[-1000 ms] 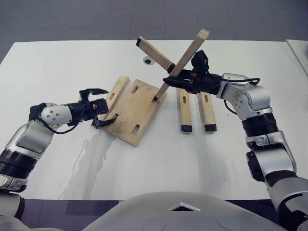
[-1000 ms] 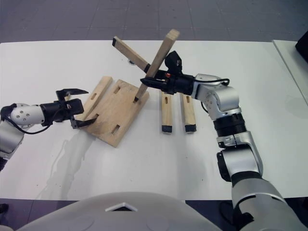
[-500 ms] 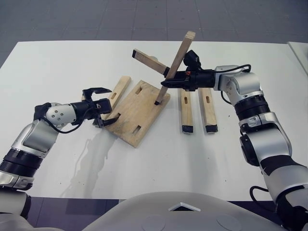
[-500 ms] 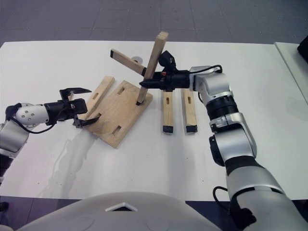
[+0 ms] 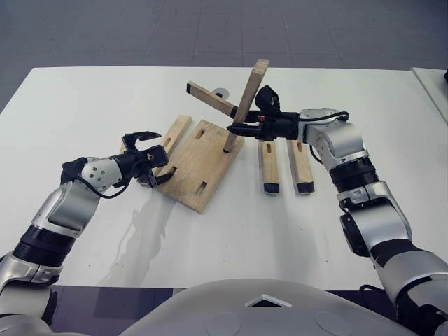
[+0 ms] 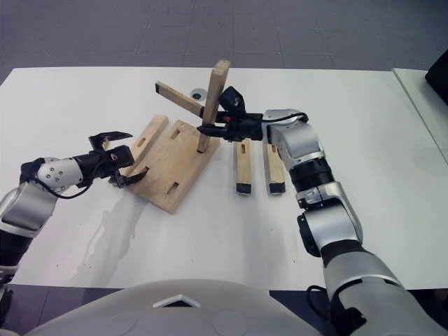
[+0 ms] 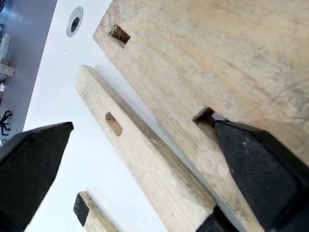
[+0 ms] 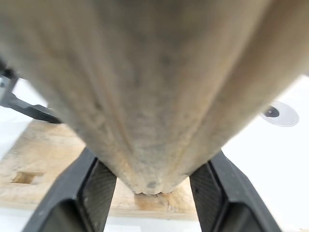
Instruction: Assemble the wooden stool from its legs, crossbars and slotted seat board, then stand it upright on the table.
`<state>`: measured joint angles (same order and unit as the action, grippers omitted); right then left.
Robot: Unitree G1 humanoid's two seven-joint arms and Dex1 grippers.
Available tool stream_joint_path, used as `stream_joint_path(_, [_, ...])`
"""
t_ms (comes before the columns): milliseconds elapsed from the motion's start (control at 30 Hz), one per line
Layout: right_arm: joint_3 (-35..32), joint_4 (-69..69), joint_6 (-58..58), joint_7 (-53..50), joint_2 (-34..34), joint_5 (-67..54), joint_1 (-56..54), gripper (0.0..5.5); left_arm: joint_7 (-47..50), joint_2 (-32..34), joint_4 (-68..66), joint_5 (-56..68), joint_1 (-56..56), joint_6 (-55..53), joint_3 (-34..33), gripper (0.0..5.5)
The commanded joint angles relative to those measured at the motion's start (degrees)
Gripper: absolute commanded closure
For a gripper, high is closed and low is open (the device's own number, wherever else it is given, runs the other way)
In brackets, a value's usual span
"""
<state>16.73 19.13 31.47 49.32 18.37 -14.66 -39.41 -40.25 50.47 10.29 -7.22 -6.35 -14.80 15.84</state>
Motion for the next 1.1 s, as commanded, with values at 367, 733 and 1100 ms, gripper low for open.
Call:
stream_joint_path(367, [-7.6,12.3,12.2,-6.6,-3.7,-1.1,-1.4,3.45,-3.2,-4.0,1.0,-0.7,4.4,-4.1,3.1,0.1])
stream_joint_path(733, [-0.6,26.9,-19.0,-3.6,3.0,10.7,-0.8,3.43,-1.2,-11.2,-6.6,-3.3,-3.7,-0.4,5.3,0.1])
stream_joint_path(1100, [-4.4,42.5,-21.5,-1.2,1.5,6.8,1.7,3.42,-3.1,-15.6,-12.3,-4.2,-8.8,3.4,7.6,0.1])
